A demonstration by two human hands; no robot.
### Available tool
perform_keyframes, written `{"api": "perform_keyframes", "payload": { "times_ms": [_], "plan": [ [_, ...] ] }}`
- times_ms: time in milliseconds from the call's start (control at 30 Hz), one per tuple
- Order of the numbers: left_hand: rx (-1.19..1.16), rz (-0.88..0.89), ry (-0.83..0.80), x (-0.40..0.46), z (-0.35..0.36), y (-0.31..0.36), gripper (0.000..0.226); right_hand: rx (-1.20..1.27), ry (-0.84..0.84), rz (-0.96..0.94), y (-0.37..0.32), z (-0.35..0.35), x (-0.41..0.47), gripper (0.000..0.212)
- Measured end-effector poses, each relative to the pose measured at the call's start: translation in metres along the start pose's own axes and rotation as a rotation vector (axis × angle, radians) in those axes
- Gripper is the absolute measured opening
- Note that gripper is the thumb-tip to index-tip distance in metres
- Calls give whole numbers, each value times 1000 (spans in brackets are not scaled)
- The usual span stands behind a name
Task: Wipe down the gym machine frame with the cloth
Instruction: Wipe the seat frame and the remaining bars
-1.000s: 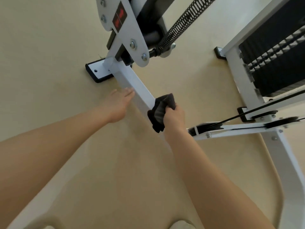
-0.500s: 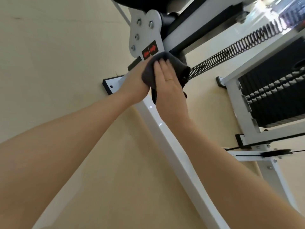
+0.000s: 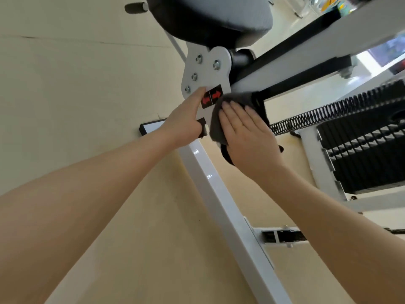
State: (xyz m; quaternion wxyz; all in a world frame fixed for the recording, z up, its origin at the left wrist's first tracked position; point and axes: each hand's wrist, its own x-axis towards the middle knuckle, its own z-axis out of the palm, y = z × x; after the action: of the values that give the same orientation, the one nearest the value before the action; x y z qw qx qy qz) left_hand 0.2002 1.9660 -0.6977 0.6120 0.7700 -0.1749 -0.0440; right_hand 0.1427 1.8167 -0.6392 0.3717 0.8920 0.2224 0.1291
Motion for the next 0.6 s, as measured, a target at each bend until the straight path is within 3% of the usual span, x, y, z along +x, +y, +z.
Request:
{"api": "perform_keyframes", "payload": {
  "times_ms": [100,233,467,600],
  "plan": [
    [25,-31,1,10,-6,-6,67,-42,56,-45,7,1,-6,48],
    [-97,-65,-60,10,-9,-11,84,-20,-43,-34,-3,-5,56,53],
    [-76,-196,83,2,-18,-19,79,-102,-185,-146,-14,6,85,55],
    [-43,-193,34,-7,-9,-19,81,-33,-61,-67,8,-11,56,50]
  ]
}}
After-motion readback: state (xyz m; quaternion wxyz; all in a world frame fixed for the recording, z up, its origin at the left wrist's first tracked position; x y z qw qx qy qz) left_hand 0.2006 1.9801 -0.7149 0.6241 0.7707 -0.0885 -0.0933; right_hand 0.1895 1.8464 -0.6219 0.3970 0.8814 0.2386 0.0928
